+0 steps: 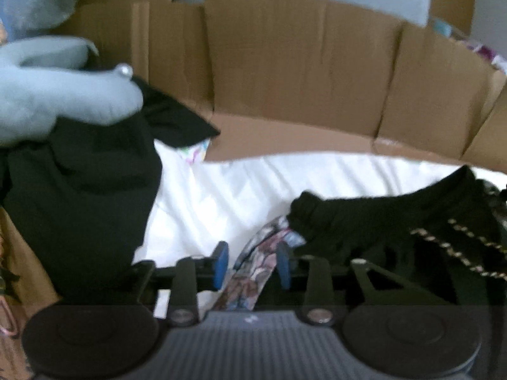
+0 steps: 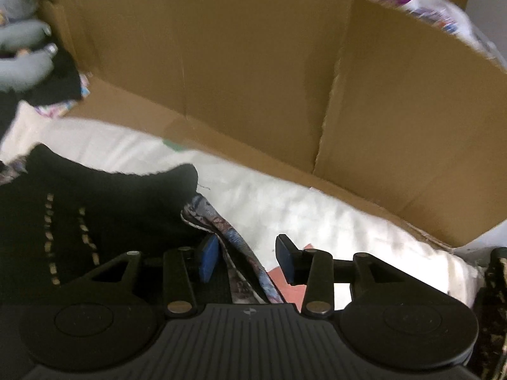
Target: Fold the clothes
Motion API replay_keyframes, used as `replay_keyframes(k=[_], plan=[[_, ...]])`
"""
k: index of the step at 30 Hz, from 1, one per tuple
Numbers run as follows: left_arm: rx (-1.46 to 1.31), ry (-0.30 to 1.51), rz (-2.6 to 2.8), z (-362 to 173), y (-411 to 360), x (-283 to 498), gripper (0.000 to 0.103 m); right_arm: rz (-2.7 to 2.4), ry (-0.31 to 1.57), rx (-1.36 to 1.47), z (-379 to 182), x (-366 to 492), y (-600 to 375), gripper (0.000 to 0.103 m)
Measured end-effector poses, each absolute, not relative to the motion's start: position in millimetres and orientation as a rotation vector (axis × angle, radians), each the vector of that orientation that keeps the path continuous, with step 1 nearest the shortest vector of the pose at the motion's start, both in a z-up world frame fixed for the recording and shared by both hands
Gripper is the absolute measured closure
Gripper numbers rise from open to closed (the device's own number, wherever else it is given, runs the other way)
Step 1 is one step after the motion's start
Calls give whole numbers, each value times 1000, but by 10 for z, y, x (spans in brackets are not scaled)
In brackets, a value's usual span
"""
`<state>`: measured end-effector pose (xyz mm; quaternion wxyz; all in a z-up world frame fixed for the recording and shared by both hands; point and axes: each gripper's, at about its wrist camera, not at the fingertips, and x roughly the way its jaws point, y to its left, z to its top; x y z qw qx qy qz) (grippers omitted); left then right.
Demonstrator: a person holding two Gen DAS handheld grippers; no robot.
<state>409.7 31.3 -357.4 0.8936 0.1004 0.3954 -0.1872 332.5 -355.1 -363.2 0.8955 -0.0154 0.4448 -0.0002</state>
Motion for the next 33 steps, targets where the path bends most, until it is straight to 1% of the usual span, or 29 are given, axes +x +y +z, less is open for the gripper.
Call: replay_keyframes(k=[4, 9, 14, 18, 20, 21, 25, 26, 30, 33], plan=[[183, 821, -428, -3510, 231, 3967, 65, 10, 869, -46, -3414, 2988, -3624, 56], [190, 845, -467, -3557, 118, 3791, 65, 25, 865, -21, -3377, 2601, -3640, 56], [256, 890, -499, -3674, 27, 3623, 65, 19, 893, 62, -3550, 2234, -3649, 56], [302, 939, -477, -3882, 33, 3592, 65, 17, 956, 27, -3754, 1934, -3664, 56], [317, 957, -465, -4003, 60, 3594, 61, 1, 994, 4, -3877, 1790, -3734, 56], [323, 952, -468, -4013, 61, 3595, 60, -13, 1013, 7, -3925, 1730, -3795, 56], [320, 955, -462, -3954, 38, 3637, 60, -65, 1081, -2, -4089, 1480, -4021, 56], [303, 963, -461, -3928, 55, 3650, 61, -74, 1092, -12, -4120, 1410, -4072, 56], [261, 1000, -452, -3797, 131, 3682, 61, -94, 1102, -35, -4106, 1158, -4209, 56], [281, 989, -475, -3630, 206, 3626, 57, -139, 1109, -55, -4044, 1042, -4272, 57]])
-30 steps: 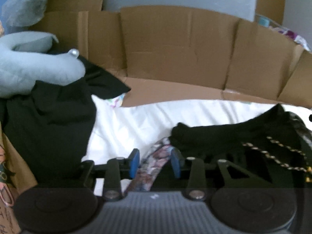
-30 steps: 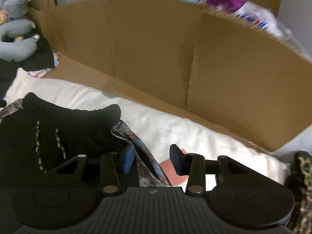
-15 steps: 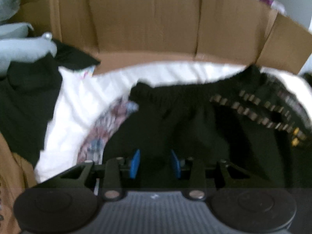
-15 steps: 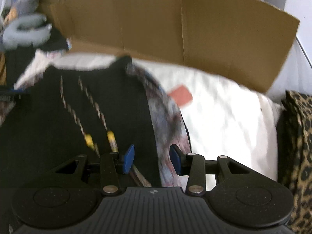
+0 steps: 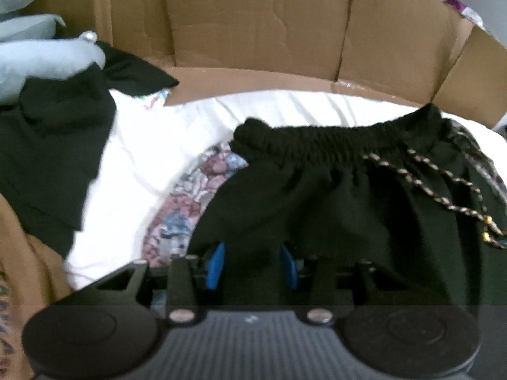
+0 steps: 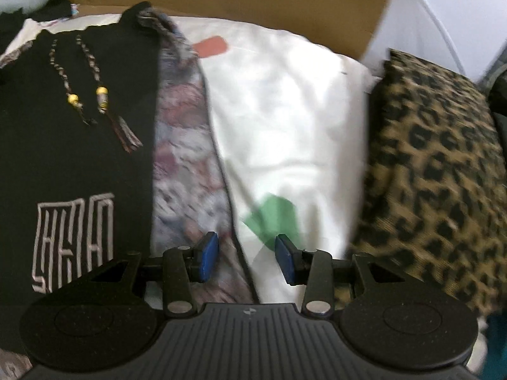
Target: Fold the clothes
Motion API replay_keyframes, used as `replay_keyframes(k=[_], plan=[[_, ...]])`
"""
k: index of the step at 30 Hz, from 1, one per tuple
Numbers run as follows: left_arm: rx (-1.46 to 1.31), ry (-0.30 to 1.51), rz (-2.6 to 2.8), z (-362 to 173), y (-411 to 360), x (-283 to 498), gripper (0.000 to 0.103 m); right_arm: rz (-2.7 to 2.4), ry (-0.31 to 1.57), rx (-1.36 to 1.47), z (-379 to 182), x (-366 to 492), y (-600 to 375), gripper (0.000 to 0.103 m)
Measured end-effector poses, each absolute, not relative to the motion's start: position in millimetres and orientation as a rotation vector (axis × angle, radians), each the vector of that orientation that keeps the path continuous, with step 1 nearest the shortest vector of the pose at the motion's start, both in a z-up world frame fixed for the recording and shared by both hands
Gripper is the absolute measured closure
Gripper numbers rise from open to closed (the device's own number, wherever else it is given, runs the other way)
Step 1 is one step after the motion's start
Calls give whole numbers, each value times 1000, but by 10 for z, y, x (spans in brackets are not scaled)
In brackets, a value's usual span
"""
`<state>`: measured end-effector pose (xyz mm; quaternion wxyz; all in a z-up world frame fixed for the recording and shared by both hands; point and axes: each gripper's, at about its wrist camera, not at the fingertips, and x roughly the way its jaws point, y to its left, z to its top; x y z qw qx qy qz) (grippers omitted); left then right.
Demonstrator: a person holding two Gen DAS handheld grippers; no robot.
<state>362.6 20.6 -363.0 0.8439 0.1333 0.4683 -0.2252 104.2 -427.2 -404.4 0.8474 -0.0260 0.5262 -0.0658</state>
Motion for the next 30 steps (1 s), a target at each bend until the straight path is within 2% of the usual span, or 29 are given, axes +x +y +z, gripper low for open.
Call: replay_keyframes(k=[8, 16, 19, 22, 30], plan=[[329, 973, -503, -3112, 580, 3402, 51, -151, 1009, 26, -3640, 613, -4302, 59], [336, 990, -469, -2745, 1120, 3155, 51, -123, 1013, 65, -3678, 355, -4110, 62], [341, 1011, -462, -2676, 1329, 3047, 54, -129, 1018, 86, -3715, 332, -4086, 62], [355, 1043, -456, -2639, 1540, 2945, 71, -134, 1022, 103, -3748, 311, -4065, 61], [317, 1099, -382, -2595, 2150, 2716, 71, -144, 1099, 85, -4003, 188, -4142, 62]])
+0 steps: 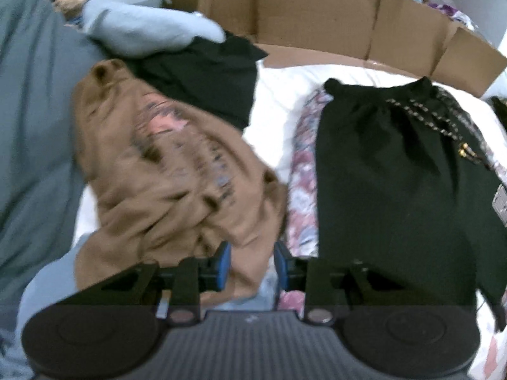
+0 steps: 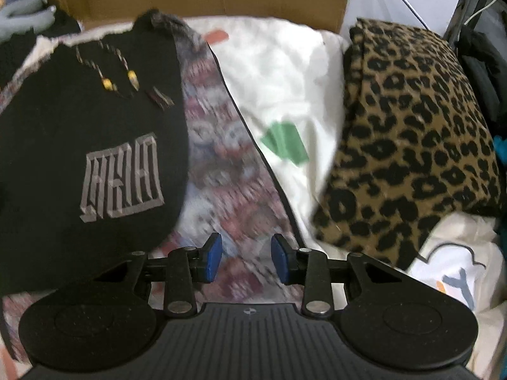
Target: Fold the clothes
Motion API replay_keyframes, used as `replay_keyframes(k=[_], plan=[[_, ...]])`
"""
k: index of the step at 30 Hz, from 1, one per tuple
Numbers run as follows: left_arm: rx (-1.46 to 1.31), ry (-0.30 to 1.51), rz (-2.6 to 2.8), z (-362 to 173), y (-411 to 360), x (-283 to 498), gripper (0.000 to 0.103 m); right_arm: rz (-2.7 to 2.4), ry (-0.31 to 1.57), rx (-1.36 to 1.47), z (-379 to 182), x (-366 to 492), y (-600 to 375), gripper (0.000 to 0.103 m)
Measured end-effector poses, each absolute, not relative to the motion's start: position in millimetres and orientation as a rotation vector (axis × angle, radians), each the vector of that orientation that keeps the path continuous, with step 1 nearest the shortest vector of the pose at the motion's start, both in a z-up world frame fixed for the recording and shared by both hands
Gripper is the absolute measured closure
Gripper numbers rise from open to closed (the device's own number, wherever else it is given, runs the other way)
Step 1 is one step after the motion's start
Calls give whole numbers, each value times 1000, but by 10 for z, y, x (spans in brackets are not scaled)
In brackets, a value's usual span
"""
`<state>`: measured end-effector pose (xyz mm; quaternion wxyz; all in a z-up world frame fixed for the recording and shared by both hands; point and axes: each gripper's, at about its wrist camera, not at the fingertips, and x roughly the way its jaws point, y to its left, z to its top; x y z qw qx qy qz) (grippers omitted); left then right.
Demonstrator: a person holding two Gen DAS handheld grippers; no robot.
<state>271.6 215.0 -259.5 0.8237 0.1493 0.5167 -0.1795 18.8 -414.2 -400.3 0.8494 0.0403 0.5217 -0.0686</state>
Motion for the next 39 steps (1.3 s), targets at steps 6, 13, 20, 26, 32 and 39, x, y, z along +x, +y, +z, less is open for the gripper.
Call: replay_keyframes(k=[6, 13, 20, 26, 32, 39], plan=[[299, 1115, -358, -2712, 2328, 2492, 70, -180, 1127, 97, -4025, 65, -4271, 63], [280, 1140, -359, -2885, 2432, 2287, 66, -234, 1174, 51, -3974, 51, -4271, 63], [234, 1163, -363, -3122, 2471, 2177, 65, -243, 1160, 23, -3708, 122, -4226, 63], [212, 1201, -365, -3363, 2515, 2075, 63, -230, 1144, -12, -3549, 179, -4132, 63], [182, 1261, -335, -3618, 2666, 1986, 64, -222, 1134, -27, -3475, 194, -4056, 63], [166, 1295, -359, -3743, 2808, 1856, 65, -204, 1156, -49, -3479, 194, -3954, 63]])
